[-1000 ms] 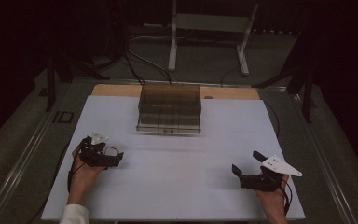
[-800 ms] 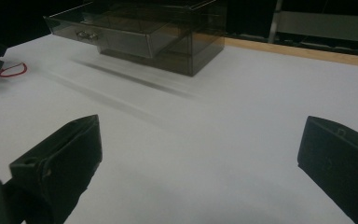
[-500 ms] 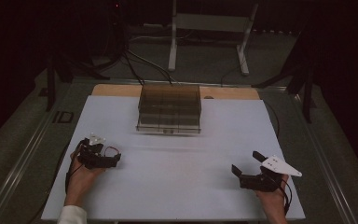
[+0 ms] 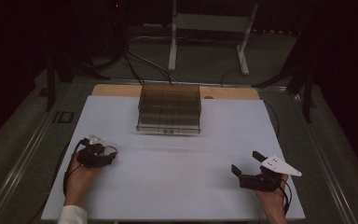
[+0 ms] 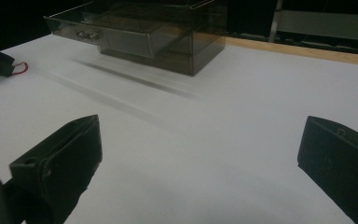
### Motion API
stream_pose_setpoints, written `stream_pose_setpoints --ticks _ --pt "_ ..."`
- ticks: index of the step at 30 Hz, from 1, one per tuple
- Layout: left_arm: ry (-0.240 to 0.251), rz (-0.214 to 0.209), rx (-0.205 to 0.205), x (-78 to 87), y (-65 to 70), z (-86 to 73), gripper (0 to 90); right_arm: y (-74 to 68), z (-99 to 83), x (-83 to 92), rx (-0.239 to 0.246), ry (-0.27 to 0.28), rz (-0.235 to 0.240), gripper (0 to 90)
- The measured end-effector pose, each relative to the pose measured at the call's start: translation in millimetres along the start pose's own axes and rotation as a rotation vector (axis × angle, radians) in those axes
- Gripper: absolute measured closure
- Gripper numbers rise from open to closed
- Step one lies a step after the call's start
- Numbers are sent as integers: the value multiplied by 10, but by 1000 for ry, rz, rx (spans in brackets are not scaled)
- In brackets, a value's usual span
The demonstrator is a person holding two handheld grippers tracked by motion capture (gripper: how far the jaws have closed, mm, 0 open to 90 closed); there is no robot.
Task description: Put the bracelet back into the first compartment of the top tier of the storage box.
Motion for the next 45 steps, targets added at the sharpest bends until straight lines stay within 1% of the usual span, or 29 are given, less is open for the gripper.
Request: stream_pose_setpoints --ticks 1,2,4,6,7,11,15,21,23,31,34,38,41,45 --pt "-4 -1 -4 5 4 2 551 -2 0 -1 0 0 0 0" --pt "-4 -2 -6 7 12 7 602 -4 0 -1 -1 0 0 0" --pt "-10 -3 -2 11 16 12 738 -6 0 -2 1 -1 0 0" --pt "-10 -15 8 10 18 12 869 -5 -2 -3 0 -2 1 0" --pt "-10 -15 8 10 18 12 900 -5 -2 -3 1 -2 1 0" --pt "8 -20 8 20 7 6 900 -5 -2 -5 1 -2 1 0" --pt "37 -27 18 45 7 36 900 5 -1 -4 -3 -2 -1 0" --pt "57 -32 23 73 4 49 900 -7 -2 -11 0 -4 3 0" --pt "56 -34 20 80 4 50 900 -5 0 -9 0 -2 4 0" --pt "84 -33 16 139 11 95 900 -2 -1 -8 1 -3 4 0" --pt "98 -30 9 173 18 128 900 -1 1 -5 0 -1 4 0" --pt "102 -32 1 196 28 152 900 1 1 -4 -2 -1 4 0" --pt "118 -39 6 221 37 182 900 -1 1 -7 0 -1 5 0" --pt "131 -42 2 249 55 213 900 -3 0 -9 1 -2 6 0"
Point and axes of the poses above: each handheld gripper's, and its own axes: x roughly backward along the jaws, z roughly out of its top, y roughly to its right, the point moved 4 cm from there along -x, roughly forward along the jaws, and after that the axes turned 7 degrees about -x, right-handed, at the moved point
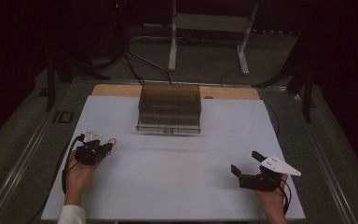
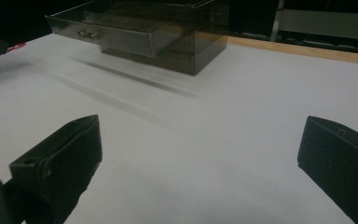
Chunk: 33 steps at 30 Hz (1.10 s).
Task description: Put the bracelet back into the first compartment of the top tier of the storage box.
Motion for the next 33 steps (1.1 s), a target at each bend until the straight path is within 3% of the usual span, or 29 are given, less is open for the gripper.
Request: stream_pose_setpoints --ticks 17,33 --pt "30 -11 -15 82 53 89 900 4 -2 6 -6 0 -4 0" --pt "62 24 -54 213 52 276 900 12 -3 11 -10 1 -5 0"
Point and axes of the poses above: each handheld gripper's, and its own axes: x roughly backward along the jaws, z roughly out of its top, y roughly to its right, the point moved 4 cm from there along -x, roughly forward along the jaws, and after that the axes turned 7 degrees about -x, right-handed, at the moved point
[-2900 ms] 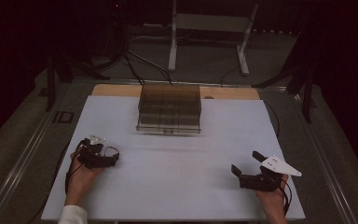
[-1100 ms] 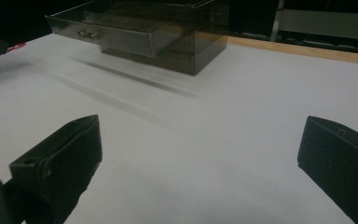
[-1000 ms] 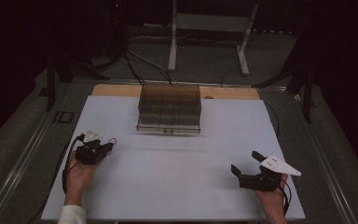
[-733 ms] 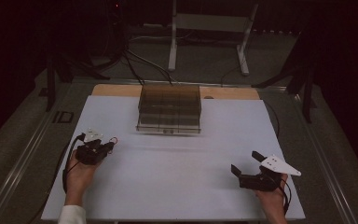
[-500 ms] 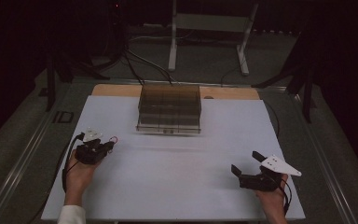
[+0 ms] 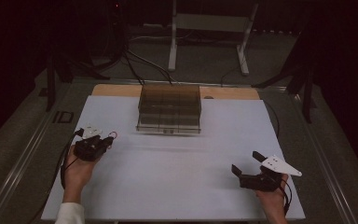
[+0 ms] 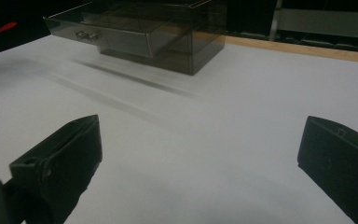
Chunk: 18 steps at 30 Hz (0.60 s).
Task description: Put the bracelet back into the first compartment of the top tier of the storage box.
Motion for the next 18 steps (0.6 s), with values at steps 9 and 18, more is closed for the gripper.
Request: stream_pose_setpoints --ticks 9,18 --pt "8 -2 -14 40 -16 93 900 1 0 -1 -2 0 0 0" --pt "14 -15 -37 46 -16 177 900 0 -4 -9 -2 -1 1 0"
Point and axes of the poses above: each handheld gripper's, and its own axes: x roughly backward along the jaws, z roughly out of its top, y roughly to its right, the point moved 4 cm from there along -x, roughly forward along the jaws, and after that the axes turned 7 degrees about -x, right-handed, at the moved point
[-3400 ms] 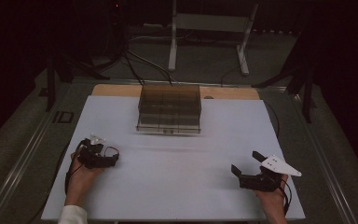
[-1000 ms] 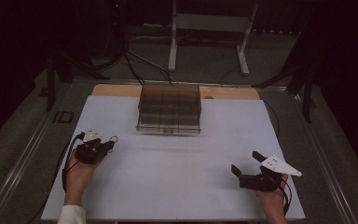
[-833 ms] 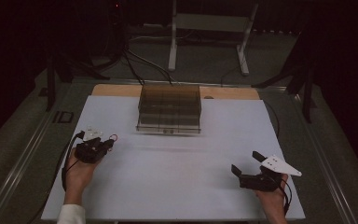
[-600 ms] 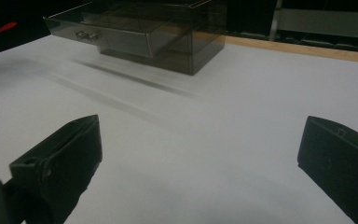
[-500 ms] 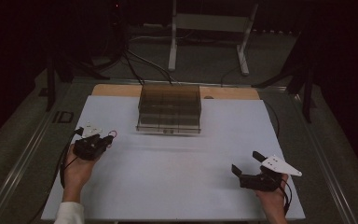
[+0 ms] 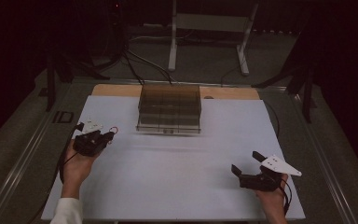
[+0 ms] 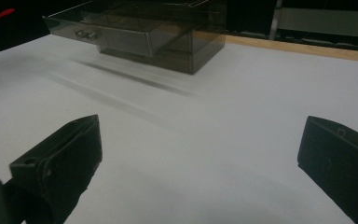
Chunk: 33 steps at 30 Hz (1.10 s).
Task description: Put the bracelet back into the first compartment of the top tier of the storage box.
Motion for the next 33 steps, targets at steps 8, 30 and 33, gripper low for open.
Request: stream_pose_setpoints --ticks 8,30,33 --pt "8 -11 -18 -21 21 80 900 2 0 0 0 -1 0 0" --pt "31 -41 -50 -77 78 303 900 5 1 5 3 -1 -2 0" --pt "35 -44 -50 -88 81 327 900 8 2 7 0 -1 -2 0"
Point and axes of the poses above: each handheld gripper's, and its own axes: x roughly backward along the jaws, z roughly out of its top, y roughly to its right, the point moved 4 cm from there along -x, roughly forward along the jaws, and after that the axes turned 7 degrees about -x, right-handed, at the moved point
